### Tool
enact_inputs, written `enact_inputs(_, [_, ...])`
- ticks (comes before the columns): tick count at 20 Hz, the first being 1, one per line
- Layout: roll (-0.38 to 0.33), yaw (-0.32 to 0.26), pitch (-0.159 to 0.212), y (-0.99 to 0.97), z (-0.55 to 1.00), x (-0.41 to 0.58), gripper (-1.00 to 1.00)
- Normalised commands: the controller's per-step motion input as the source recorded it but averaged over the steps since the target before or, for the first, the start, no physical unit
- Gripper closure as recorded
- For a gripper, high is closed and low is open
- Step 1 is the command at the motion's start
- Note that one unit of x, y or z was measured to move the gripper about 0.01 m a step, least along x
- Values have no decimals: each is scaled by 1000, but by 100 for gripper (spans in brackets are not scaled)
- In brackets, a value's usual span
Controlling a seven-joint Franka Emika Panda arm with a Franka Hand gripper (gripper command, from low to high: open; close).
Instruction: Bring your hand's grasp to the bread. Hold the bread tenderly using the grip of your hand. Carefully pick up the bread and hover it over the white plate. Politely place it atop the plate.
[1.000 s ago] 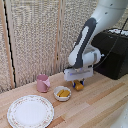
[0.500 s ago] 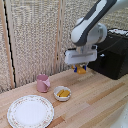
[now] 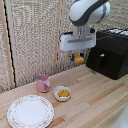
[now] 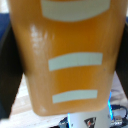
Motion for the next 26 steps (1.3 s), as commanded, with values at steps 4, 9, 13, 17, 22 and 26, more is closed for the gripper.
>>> enact_inputs(4, [0, 3, 14, 941, 164, 230, 100])
enact_inputs(9, [-9, 9, 2, 945, -2, 314, 100])
enact_inputs(13, [-10, 24, 16, 949, -94, 344, 100])
enact_inputs(17, [0, 44, 51, 955, -155, 331, 100])
enact_inputs(22, [-12, 88, 124, 867, -225, 271, 100])
enact_inputs(26, [-43, 123, 166, 755, -329, 241, 100])
